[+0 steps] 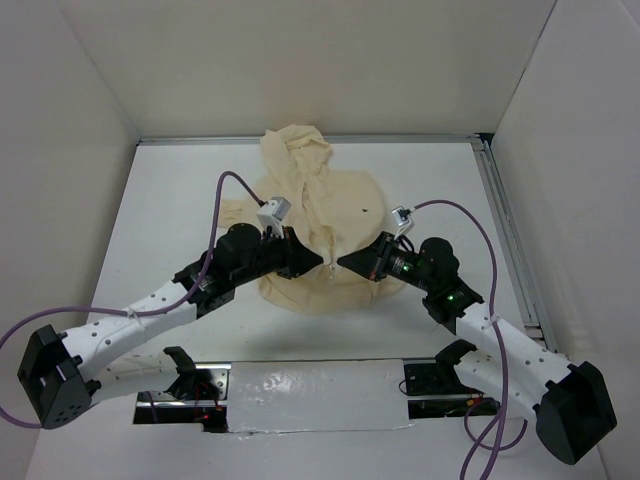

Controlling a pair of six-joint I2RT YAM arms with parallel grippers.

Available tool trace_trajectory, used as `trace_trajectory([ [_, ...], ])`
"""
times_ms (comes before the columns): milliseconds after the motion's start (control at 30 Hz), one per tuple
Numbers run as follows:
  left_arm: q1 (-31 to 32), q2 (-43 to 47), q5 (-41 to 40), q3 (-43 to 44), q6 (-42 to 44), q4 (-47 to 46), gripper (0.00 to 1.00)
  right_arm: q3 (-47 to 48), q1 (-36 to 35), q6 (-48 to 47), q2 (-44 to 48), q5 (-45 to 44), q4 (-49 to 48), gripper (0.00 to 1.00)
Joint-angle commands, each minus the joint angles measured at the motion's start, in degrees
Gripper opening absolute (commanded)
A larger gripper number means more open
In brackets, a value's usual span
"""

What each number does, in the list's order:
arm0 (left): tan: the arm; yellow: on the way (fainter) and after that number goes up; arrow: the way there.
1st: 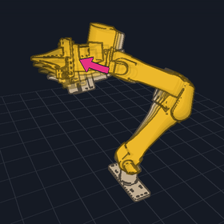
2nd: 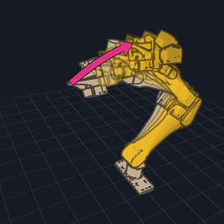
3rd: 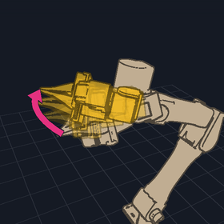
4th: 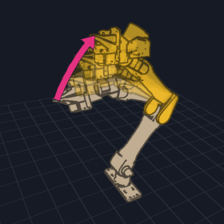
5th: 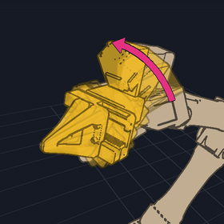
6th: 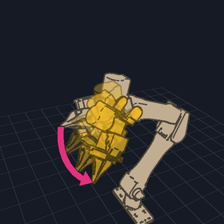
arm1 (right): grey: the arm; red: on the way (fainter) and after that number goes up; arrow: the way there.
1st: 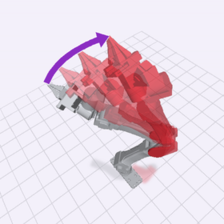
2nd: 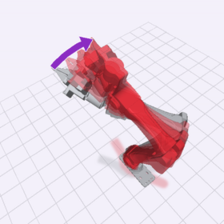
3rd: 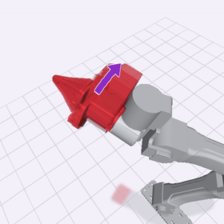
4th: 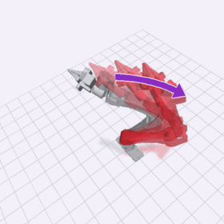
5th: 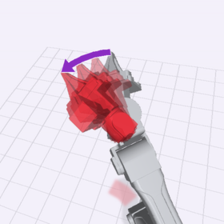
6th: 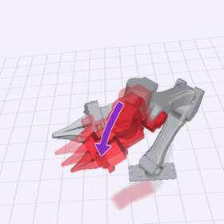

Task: Zip up the jacket

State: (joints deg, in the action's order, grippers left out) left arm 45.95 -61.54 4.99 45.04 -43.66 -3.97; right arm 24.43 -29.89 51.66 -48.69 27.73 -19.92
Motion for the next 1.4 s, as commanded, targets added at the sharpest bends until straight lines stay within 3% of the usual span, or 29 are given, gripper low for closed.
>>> trace_trajectory([
  [0, 0.36, 1.86, 1.07, -0.21, 0.86, -3.59, 0.0, 0.46, 1.06, 1.16, 0.44, -0.4, -3.18, 0.0],
  [1100, 0.71, 1.16, 2.04, -0.92, 2.26, -4.56, 0.0, 2.38, 1.5, 3.45, -2.11, 3.29, -7.4, 0.0],
  [1367, 0.72, 2.12, -0.25, -1.0, 1.03, -3.68, 0.0, 2.21, 1.68, 1.78, -0.27, 2.77, -3.02, 0.0],
])
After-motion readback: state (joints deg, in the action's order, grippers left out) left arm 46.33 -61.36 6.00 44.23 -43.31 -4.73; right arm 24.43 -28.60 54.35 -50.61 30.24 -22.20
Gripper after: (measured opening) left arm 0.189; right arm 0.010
